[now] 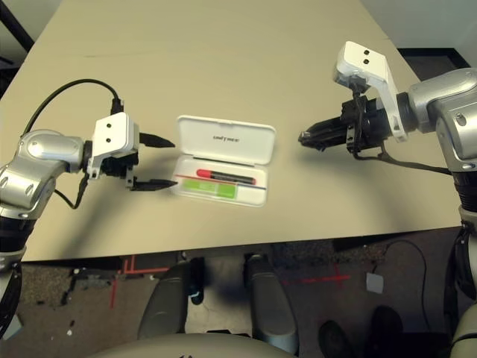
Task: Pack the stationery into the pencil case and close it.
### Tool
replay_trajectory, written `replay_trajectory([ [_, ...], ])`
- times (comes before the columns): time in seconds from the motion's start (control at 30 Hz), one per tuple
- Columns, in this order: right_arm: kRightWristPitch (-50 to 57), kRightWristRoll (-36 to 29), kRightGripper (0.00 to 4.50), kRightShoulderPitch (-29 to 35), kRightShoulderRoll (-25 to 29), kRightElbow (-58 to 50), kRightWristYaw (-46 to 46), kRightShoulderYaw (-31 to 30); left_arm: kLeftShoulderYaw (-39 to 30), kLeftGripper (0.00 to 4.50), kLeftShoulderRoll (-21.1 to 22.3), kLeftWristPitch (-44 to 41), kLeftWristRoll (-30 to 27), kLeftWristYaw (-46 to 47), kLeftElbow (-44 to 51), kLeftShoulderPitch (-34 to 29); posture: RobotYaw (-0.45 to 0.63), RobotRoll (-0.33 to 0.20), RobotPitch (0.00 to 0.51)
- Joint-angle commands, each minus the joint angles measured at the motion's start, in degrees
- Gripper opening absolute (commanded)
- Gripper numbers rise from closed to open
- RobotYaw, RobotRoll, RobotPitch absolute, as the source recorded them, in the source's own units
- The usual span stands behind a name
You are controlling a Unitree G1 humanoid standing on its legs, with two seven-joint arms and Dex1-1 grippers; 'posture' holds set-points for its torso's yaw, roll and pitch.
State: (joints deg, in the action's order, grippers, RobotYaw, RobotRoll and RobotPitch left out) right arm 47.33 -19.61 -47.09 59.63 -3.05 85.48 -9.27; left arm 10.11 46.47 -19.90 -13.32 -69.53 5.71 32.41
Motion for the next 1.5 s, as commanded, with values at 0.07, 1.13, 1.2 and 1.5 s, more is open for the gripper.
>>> replay_trajectory([
  [0.07,1.0,-1.5,0.35,3.3,-3.7,-3.1,-1.9,-2.7,1.0,4.5,-0.4,0.8,1.1,-0.5,-0.8,0.6,-0.02,0.0,0.154],
  [1.13,-11.5,8.6,0.7,4.9,-18.6,3.9,-7.4,-14.9,1.4,4.5,-2.6,-0.6,1.9,0.7,-0.7,1.0,0.01,0.0,0.156],
  [1.2,-11.2,8.5,1.31,4.9,-18.7,3.8,-6.9,-15.0,1.3,4.5,-2.6,-0.6,1.9,0.9,-0.8,1.1,0.01,0.0,0.156],
  [1.5,-11.0,7.0,4.43,3.8,-18.2,4.3,-4.6,-13.4,0.9,4.5,-2.8,-0.1,2.0,1.2,-3.6,3.4,0.0,0.0,0.163],
])
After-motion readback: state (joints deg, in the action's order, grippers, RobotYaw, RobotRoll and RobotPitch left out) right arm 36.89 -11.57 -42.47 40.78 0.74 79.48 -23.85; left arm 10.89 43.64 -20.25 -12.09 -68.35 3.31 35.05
